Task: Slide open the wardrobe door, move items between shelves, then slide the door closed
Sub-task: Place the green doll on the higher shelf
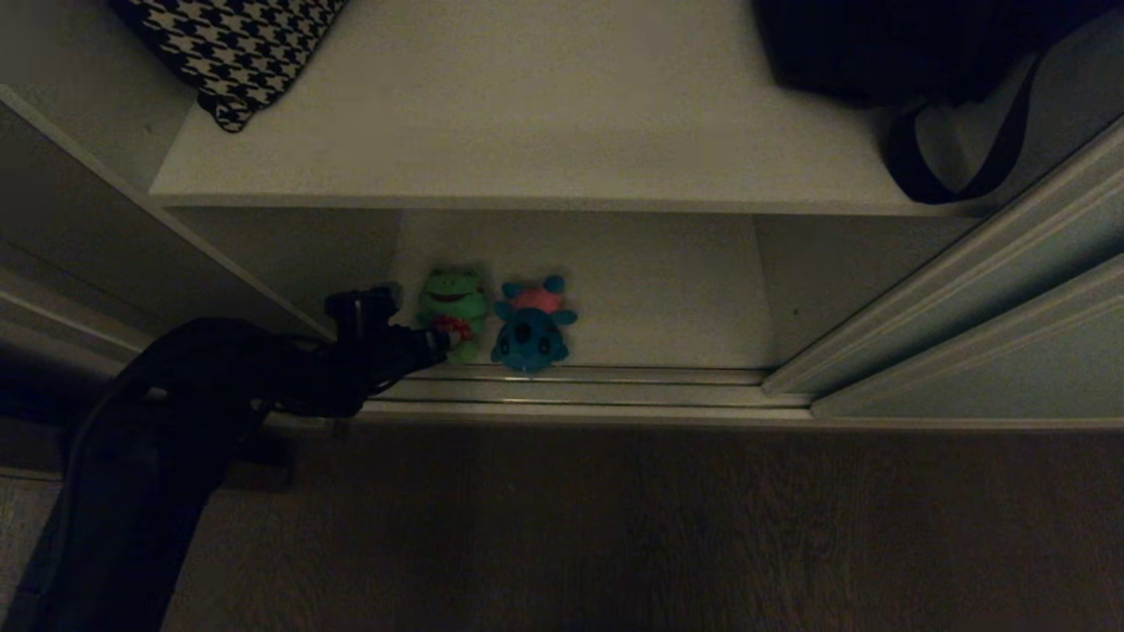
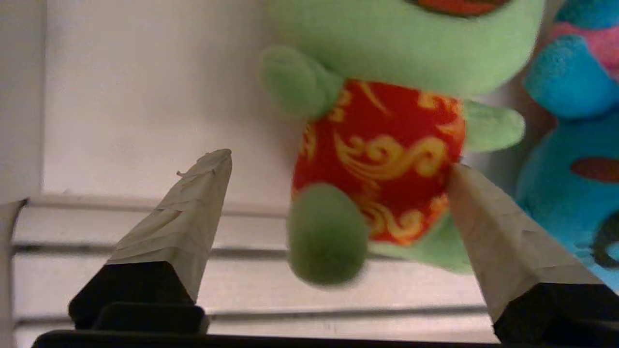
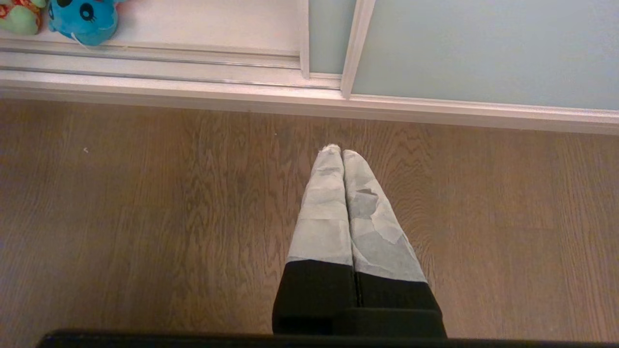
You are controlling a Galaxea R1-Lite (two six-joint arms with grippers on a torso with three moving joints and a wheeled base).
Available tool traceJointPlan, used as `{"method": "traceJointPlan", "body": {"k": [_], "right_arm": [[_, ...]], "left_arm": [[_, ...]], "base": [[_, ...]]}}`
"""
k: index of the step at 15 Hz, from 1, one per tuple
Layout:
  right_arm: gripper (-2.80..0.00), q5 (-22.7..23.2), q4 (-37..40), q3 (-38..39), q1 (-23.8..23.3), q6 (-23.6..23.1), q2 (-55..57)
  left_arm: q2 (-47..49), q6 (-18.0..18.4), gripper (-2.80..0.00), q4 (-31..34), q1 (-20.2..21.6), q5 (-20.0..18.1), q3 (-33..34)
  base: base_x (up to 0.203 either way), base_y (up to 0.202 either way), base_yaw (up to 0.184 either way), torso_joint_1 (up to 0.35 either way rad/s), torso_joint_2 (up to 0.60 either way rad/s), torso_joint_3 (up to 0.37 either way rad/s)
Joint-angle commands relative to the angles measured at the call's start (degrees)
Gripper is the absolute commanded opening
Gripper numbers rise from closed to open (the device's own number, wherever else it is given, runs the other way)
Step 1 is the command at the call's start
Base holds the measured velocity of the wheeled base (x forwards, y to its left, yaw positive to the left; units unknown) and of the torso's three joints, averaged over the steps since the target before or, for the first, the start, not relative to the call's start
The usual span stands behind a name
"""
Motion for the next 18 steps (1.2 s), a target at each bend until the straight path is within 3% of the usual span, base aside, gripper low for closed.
{"method": "traceJointPlan", "body": {"k": [1,7,8,15,18], "right_arm": [[-2.8,0.0,0.0,0.0,0.0,0.0,0.1],[-2.8,-0.1,0.0,0.0,0.0,0.0,0.1],[-2.8,0.0,0.0,0.0,0.0,0.0,0.1],[-2.8,0.0,0.0,0.0,-0.1,0.0,0.1],[-2.8,0.0,0.0,0.0,0.0,0.0,0.1]], "left_arm": [[2.0,0.0,0.0,-0.3,0.0,-0.1,-1.7],[8.3,-2.2,0.0,-0.6,0.0,-0.1,-11.4],[8.3,-2.8,-2.8,-0.6,-0.1,-0.1,-11.7],[7.0,-3.2,-2.8,-0.8,-0.7,-0.1,-10.6],[0.7,-3.2,-2.8,-1.0,-1.3,0.0,-1.9]], "base": [[0.0,0.0,0.0,0.0,0.0,0.0],[0.0,0.0,0.0,0.0,0.0,0.0],[0.0,0.0,0.0,0.0,0.0,0.0],[0.0,0.0,0.0,0.0,0.0,0.0],[0.0,0.0,0.0,0.0,0.0,0.0]]}}
